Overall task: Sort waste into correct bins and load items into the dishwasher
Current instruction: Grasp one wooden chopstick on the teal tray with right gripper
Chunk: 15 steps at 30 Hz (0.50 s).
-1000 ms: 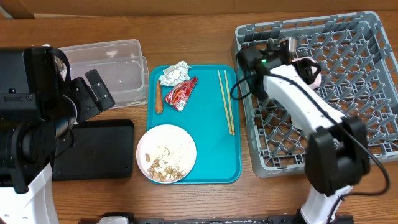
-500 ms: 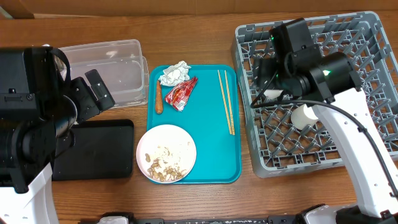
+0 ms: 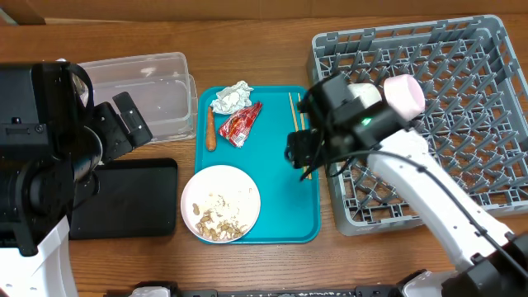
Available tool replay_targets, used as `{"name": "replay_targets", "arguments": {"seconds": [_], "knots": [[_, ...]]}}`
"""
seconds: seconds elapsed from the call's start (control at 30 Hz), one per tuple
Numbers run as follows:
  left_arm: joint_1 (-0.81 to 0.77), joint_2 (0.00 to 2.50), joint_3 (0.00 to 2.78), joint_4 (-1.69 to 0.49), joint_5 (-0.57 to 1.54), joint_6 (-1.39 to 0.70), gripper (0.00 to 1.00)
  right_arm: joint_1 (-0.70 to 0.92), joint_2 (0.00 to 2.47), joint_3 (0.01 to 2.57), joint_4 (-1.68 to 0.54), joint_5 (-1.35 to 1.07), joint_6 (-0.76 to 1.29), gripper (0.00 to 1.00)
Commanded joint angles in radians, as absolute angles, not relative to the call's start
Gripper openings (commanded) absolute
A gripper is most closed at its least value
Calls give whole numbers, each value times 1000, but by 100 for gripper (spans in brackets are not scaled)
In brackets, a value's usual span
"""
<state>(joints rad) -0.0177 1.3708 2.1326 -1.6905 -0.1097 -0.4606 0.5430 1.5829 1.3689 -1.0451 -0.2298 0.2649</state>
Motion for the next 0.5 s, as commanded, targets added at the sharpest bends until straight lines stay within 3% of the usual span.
{"name": "replay_targets", "arguments": {"seconds": [0.0,0.13,0.47], "knots": [[-12,1374,2136,-1689,-114,-441,100,572,1581,1293,-942,-111,203,63],[-12,1374,2136,-1689,-114,-441,100,579,1589,1211,-752,-46,191,64],[-12,1374,2136,-1689,-114,-441,100,579,1792,1213,-629,-35,154,60]]}}
